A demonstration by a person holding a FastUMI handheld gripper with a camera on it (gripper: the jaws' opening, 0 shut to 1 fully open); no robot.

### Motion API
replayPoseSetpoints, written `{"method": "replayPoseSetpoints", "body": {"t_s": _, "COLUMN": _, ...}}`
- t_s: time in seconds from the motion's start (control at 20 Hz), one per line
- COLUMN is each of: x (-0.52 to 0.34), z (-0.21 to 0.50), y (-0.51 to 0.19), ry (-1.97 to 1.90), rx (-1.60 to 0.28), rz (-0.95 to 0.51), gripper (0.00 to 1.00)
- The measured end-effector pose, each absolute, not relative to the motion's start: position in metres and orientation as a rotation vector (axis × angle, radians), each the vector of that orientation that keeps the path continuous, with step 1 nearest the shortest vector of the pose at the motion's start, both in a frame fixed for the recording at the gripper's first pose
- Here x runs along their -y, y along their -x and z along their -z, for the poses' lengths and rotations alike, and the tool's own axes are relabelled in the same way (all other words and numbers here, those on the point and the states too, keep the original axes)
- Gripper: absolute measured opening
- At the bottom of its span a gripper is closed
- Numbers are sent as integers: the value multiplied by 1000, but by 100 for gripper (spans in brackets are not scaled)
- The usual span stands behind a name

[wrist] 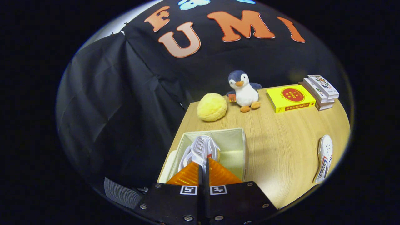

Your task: Open the storage box then place both shoes into the box .Put the left shoe in first, then the right shoe, with the right side of both shoes facing outward in a uniform manner.

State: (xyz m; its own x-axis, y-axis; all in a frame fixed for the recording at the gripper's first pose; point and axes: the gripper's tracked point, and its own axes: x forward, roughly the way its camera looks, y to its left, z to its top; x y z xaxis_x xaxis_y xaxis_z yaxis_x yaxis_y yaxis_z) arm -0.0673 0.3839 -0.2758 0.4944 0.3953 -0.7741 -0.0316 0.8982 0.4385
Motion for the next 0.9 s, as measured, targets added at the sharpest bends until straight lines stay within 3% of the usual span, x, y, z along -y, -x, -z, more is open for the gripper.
{"method": "replayPoseSetpoints", "body": {"t_s": 0.65, "x": -440, "z": 347, "y": 103, "ry": -365, "rx": -1271, "rz": -166, "gripper": 3}}
{"method": "replayPoseSetpoints", "body": {"t_s": 0.9, "x": -452, "z": 361, "y": 125, "ry": -381, "rx": -1361, "rz": -231, "gripper": 8}}
